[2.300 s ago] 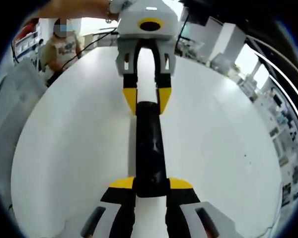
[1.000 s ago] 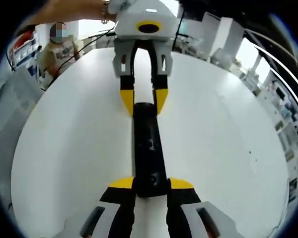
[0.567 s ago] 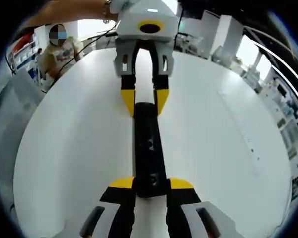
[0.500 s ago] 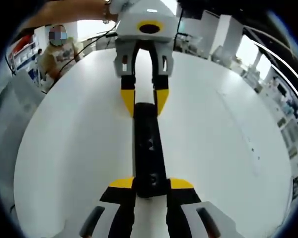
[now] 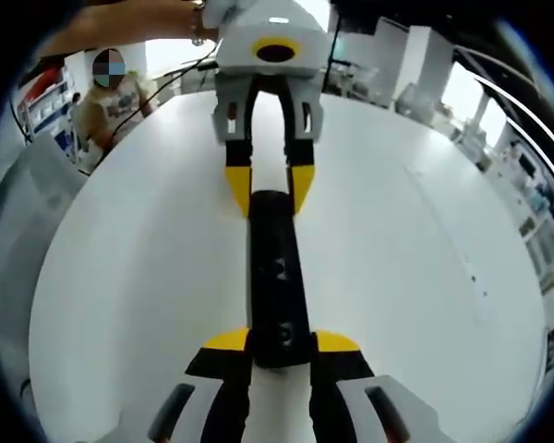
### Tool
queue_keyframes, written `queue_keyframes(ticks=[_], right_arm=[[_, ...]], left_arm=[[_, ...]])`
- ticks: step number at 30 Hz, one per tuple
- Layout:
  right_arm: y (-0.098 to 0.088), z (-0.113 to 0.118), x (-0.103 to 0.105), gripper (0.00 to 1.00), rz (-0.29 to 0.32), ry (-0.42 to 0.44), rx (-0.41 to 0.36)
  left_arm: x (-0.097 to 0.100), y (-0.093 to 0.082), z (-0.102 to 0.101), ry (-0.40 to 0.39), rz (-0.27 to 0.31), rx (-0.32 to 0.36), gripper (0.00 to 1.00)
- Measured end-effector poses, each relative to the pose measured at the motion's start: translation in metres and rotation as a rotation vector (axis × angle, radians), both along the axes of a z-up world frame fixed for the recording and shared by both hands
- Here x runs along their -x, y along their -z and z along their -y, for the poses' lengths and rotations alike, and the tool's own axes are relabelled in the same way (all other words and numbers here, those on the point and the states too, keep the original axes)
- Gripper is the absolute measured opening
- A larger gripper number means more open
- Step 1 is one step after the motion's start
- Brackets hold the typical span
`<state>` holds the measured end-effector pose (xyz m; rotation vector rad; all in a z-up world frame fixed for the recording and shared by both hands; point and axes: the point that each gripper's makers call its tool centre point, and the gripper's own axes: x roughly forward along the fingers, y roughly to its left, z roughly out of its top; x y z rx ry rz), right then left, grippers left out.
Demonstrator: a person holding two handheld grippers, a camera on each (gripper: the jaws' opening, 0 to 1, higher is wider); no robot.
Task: Press the specified remote control buttons in sequence, fully releasing each button before pressing the next.
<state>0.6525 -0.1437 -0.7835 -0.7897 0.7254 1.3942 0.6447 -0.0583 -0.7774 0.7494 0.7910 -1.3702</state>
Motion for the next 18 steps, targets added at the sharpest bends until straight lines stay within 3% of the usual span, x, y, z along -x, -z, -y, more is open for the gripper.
queue_keyframes(ticks=[18], right_arm=[[0.0,-0.001,-0.001,0.22,-0.013,-0.005,-0.005]], left_arm=[[-0.011,0.003,-0.006,0.011,0.005,0.01,0.24]])
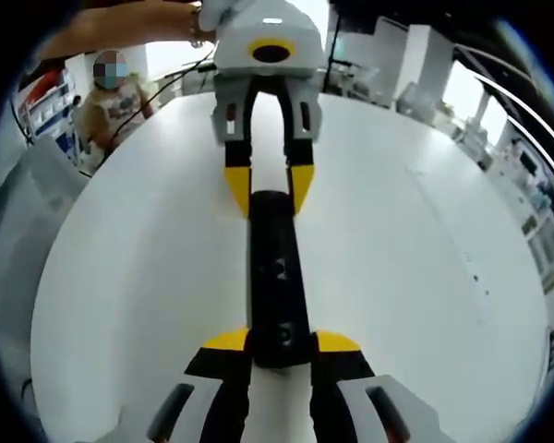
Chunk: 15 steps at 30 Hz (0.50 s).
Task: Press the specified remote control buttons in sequence, fully releasing each button before pressing the next.
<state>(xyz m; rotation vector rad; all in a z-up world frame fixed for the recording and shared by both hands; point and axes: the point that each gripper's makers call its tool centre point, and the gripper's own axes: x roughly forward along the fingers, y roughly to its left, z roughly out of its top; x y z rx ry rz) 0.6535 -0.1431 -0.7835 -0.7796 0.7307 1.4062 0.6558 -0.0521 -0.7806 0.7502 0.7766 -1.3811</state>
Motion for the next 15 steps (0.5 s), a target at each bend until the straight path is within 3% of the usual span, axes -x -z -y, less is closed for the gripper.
queue_keyframes(ticks=[6,15], right_arm=[[0.0005,0.0002,-0.0011,0.22,-0.005,0.002,-0.005],[0.0008,0.0011,-0.0018,0.22,-0.018,0.01,-0.019]], left_arm=[[-0.0038,-0.0006,0.0005,-0.036,0.01,0.007,0.29],[-0.0003,-0.0006,0.0028,-0.039,0.0,0.015,0.29]])
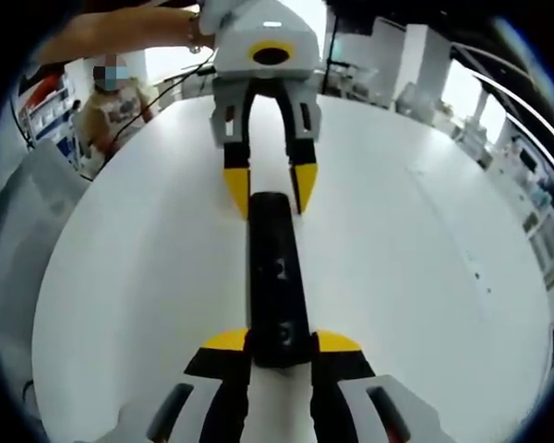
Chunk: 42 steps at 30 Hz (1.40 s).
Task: Press the specified remote control buttons in sequence, fully releasing each button before pressing the next.
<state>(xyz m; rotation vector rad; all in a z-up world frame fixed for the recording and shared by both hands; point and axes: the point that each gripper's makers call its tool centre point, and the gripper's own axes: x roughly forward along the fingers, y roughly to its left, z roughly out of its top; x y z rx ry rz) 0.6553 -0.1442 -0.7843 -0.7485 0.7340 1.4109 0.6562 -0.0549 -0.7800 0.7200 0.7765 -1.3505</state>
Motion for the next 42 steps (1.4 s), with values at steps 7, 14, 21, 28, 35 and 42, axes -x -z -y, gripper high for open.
queue_keyframes(ticks=[7,14,21,28,35,42], right_arm=[[0.0,0.0,-0.001,0.25,0.001,0.007,-0.008],[0.0,0.001,0.001,0.27,-0.007,0.009,-0.01],[-0.002,0.001,0.001,0.27,-0.003,0.017,-0.016],[-0.002,0.001,0.002,0.29,-0.004,0.035,-0.029],[-0.006,0.002,0.001,0.3,0.008,0.065,-0.054],[-0.01,0.001,0.0,0.31,0.026,0.092,-0.085]], left_arm=[[0.005,-0.001,0.004,-0.011,-0.006,0.003,0.29],[0.005,-0.001,0.002,-0.019,-0.014,0.017,0.31],[0.011,-0.002,0.005,-0.021,-0.017,0.018,0.33],[0.01,-0.002,0.004,-0.061,-0.011,0.021,0.38],[0.01,-0.002,0.0,-0.08,0.002,0.04,0.38],[0.006,-0.002,-0.005,-0.099,0.011,0.057,0.38]])
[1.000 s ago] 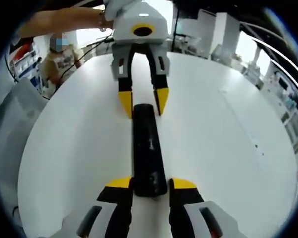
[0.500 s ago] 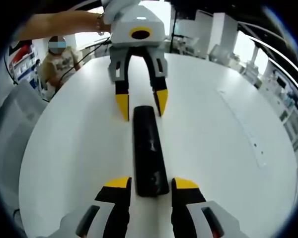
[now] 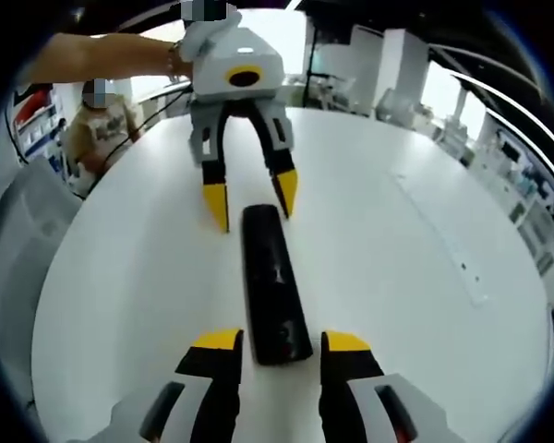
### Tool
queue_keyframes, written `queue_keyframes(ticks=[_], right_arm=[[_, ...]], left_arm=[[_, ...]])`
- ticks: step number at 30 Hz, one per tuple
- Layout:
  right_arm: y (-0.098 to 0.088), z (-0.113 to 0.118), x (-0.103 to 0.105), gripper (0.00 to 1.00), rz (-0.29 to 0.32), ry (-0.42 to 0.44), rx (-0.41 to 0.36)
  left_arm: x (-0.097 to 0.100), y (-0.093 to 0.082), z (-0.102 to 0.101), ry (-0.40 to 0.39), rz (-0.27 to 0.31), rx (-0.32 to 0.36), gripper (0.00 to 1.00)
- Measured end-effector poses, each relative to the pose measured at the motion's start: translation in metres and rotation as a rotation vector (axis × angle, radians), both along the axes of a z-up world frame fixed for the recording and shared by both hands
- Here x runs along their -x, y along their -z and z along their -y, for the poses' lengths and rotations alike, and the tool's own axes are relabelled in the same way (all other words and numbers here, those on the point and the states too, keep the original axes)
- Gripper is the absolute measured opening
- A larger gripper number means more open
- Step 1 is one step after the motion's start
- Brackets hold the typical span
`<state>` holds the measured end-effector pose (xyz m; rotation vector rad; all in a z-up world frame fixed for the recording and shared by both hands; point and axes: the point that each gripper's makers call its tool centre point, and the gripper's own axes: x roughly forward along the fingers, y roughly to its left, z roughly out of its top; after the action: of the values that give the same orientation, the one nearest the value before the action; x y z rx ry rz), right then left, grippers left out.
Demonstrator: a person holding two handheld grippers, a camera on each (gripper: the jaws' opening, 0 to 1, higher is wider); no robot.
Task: Press the specified remote control buttons in sequence, fully releasing each button before pressing the next.
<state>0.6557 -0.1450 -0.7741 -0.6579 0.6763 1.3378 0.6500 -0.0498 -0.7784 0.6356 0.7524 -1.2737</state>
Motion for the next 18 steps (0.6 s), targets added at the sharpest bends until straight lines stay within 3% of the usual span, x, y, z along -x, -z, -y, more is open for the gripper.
queue_keyframes(ticks=[18], right_arm=[[-0.0035,0.0069,0.0015,0.37,0.024,0.094,-0.051]], left_arm=[[0.004,-0.0075,-0.0072,-0.068,0.041,0.043,0.34]])
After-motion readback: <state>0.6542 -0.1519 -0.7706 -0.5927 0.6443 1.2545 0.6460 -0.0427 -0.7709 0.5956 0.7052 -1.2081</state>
